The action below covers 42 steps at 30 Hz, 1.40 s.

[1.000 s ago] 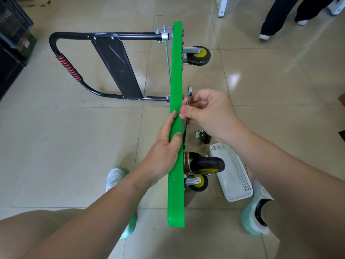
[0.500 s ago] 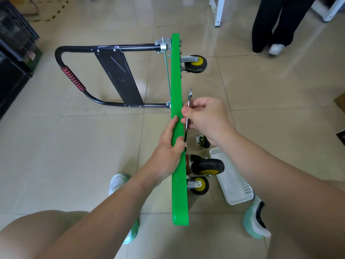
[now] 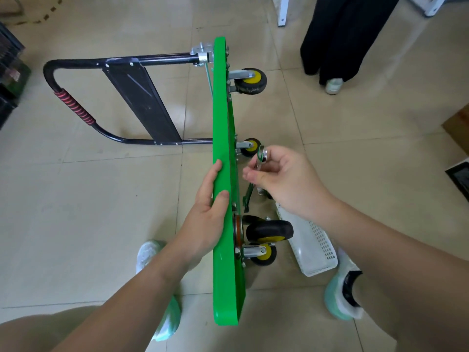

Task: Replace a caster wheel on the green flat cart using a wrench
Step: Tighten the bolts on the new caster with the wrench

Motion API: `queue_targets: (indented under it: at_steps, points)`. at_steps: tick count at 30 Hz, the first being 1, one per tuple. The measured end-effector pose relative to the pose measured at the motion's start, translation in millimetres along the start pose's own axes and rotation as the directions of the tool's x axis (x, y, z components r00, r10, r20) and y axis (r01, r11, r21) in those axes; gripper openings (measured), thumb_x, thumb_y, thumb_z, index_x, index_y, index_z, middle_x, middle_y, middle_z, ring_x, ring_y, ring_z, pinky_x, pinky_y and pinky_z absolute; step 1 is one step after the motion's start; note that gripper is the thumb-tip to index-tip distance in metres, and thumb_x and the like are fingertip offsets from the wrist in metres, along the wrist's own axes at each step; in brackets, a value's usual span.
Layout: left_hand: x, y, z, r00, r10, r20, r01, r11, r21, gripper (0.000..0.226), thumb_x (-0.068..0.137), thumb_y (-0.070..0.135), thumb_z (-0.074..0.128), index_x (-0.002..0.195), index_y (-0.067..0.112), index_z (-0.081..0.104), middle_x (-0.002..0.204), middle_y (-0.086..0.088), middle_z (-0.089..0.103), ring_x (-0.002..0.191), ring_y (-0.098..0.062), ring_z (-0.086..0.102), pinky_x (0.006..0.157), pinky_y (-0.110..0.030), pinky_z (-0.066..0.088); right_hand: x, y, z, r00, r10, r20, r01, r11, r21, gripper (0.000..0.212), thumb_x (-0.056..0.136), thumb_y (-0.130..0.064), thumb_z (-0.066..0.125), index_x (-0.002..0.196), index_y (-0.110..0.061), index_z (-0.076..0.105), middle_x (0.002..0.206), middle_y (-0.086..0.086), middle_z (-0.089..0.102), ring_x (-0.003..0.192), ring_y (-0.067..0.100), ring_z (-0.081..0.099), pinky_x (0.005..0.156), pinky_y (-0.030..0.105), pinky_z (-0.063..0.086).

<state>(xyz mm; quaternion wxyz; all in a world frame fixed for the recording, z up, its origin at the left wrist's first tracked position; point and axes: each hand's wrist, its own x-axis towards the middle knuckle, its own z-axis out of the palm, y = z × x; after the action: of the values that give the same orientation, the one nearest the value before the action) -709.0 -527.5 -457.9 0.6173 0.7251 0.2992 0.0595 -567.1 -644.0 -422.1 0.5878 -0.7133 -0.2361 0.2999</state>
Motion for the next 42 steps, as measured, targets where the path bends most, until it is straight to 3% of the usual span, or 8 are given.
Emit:
queue_targets:
  at_steps: [4, 8, 12, 15, 22, 28, 38, 42]
  points:
    - [1, -2, 0, 1.0, 0.0, -0.008, 0.0, 1.0, -0.002, 0.057, 0.112, 0.025, 0.037, 0.153, 0.062, 0.024, 0.158, 0.026, 0.034, 0.129, 0.021, 0.042, 0.11, -0.014, 0.035, 1, 7, -1, 1.0, 0.012, -0.004, -0.012, 0.996, 0.089, 0.019, 0.086, 0.0, 0.074, 0.087, -0.016, 0.066, 0.093, 0.014, 0.075, 0.093, 0.029, 0.074, 0.072, 0.025, 0.057]
    - [3, -3, -2, 1.0, 0.016, -0.004, -0.016, 1.0, 0.027, 0.058, 0.112, 0.023, 0.037, 0.152, 0.062, 0.023, 0.16, 0.031, 0.029, 0.13, 0.029, 0.032, 0.108, -0.008, 0.027, 6, 10, 4, 1.0, 0.026, 0.016, -0.028, 0.992, 0.125, 0.02, 0.086, 0.0, 0.074, 0.085, -0.018, 0.066, 0.088, 0.012, 0.075, 0.091, 0.03, 0.074, 0.071, 0.025, 0.056]
    - [2, -5, -3, 1.0, 0.017, -0.005, -0.017, 1.0, 0.023, 0.058, 0.112, 0.025, 0.038, 0.153, 0.063, 0.024, 0.162, 0.027, 0.029, 0.145, 0.01, 0.033, 0.127, -0.033, 0.025, 8, 18, 12, 0.998, 0.02, 0.057, -0.024, 0.998, 0.059, 0.021, 0.084, -0.001, 0.076, 0.084, -0.019, 0.067, 0.078, -0.001, 0.074, 0.079, 0.013, 0.073, 0.082, 0.031, 0.059]
    - [1, -1, -2, 1.0, 0.008, -0.014, -0.007, 1.0, 0.026, 0.058, 0.112, 0.023, 0.039, 0.154, 0.06, 0.024, 0.162, 0.024, 0.031, 0.146, 0.006, 0.035, 0.127, -0.037, 0.026, 8, 20, 15, 0.998, 0.012, 0.062, -0.016, 0.997, 0.073, 0.022, 0.084, 0.0, 0.076, 0.084, -0.02, 0.067, 0.079, -0.002, 0.075, 0.081, 0.012, 0.073, 0.086, 0.033, 0.059]
    - [1, 2, -2, 1.0, 0.014, -0.01, -0.013, 0.999, 0.039, 0.057, 0.112, 0.019, 0.039, 0.153, 0.055, 0.024, 0.16, 0.024, 0.031, 0.137, 0.022, 0.034, 0.127, -0.028, 0.023, 8, 19, 15, 0.993, -0.037, 0.113, 0.039, 0.999, -0.014, 0.025, 0.079, -0.002, 0.081, 0.085, -0.023, 0.068, 0.083, -0.002, 0.077, 0.082, 0.014, 0.074, 0.088, 0.036, 0.06]
    - [2, 0, -3, 1.0, 0.01, -0.004, -0.01, 1.0, 0.019, 0.062, 0.094, 0.044, 0.041, 0.15, 0.064, 0.026, 0.163, 0.022, 0.031, 0.147, 0.001, 0.036, 0.127, -0.041, 0.027, 3, 29, 14, 0.998, -0.059, 0.024, 0.058, 0.997, 0.048, 0.02, 0.082, 0.001, 0.077, 0.085, -0.015, 0.067, 0.083, 0.004, 0.076, 0.081, 0.014, 0.074, 0.083, 0.027, 0.058]
    - [-2, 7, 1, 0.999, -0.005, -0.037, 0.006, 1.0, 0.029, 0.056, 0.11, 0.024, 0.039, 0.152, 0.06, 0.026, 0.159, 0.03, 0.029, 0.145, 0.012, 0.032, 0.127, -0.031, 0.023, 37, 41, 13, 0.99, 0.139, -0.014, -0.135, 0.978, 0.157, 0.016, 0.087, -0.007, 0.076, 0.091, -0.019, 0.066, 0.082, 0.003, 0.077, 0.082, 0.018, 0.076, 0.07, 0.033, 0.06]
    - [-1, 7, -1, 1.0, 0.001, -0.026, 0.0, 0.998, 0.059, 0.059, 0.111, 0.017, 0.038, 0.151, 0.059, 0.025, 0.16, 0.029, 0.028, 0.147, 0.006, 0.031, 0.128, -0.034, 0.023, 44, 47, 22, 0.983, 0.181, 0.034, -0.184, 0.971, 0.154, 0.015, 0.087, -0.007, 0.075, 0.092, -0.019, 0.067, 0.084, 0.004, 0.077, 0.085, 0.018, 0.076, 0.077, 0.04, 0.062]
